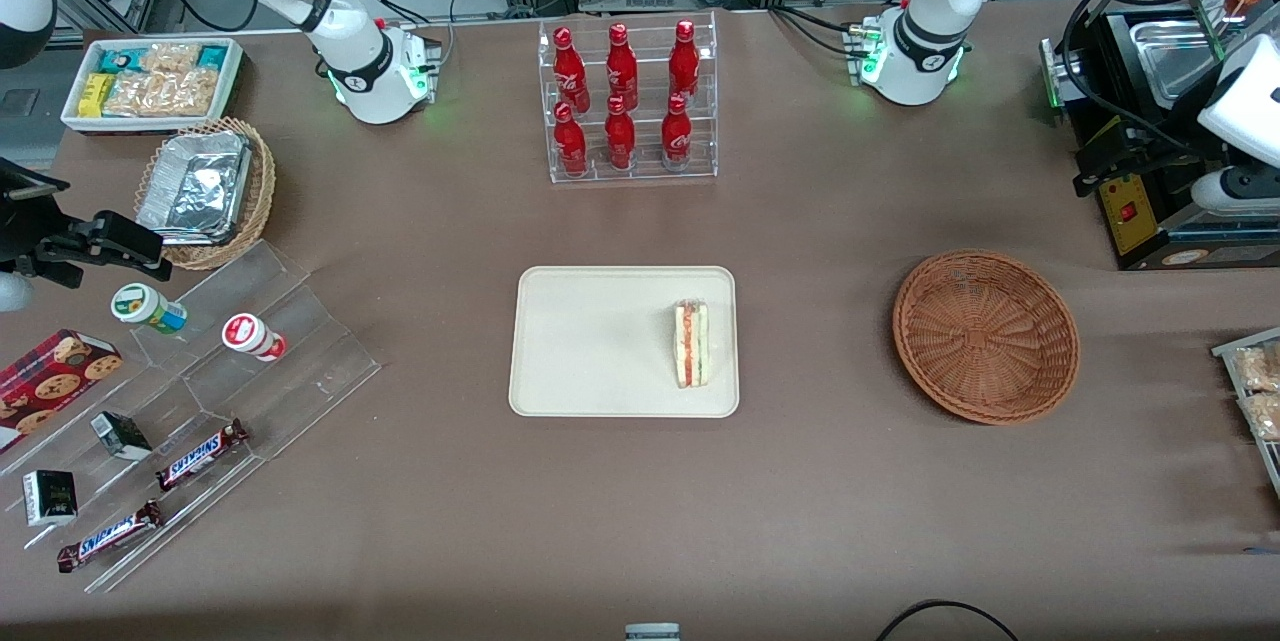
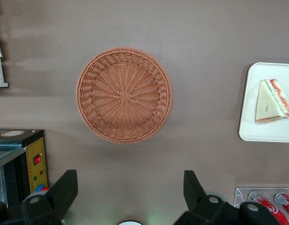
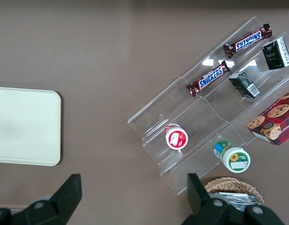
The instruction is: Place sandwich from basket to tray
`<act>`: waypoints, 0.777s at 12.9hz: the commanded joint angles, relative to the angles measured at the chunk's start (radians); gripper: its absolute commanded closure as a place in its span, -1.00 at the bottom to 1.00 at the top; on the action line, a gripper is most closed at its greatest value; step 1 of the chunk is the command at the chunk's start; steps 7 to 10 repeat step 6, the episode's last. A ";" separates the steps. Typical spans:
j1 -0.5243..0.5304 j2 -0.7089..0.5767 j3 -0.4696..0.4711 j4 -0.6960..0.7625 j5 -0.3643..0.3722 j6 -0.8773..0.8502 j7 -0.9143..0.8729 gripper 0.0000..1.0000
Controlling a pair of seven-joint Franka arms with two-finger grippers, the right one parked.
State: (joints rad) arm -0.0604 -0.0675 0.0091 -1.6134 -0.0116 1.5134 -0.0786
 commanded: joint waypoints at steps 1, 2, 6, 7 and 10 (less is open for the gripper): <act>0.059 -0.008 -0.078 -0.006 0.019 -0.013 0.000 -1.00; 0.054 -0.008 -0.083 -0.002 0.045 -0.013 0.005 -1.00; 0.040 -0.006 -0.074 -0.002 0.070 -0.013 0.013 -1.00; 0.040 -0.006 -0.074 -0.002 0.070 -0.013 0.013 -1.00; 0.040 -0.006 -0.074 -0.002 0.070 -0.013 0.013 -1.00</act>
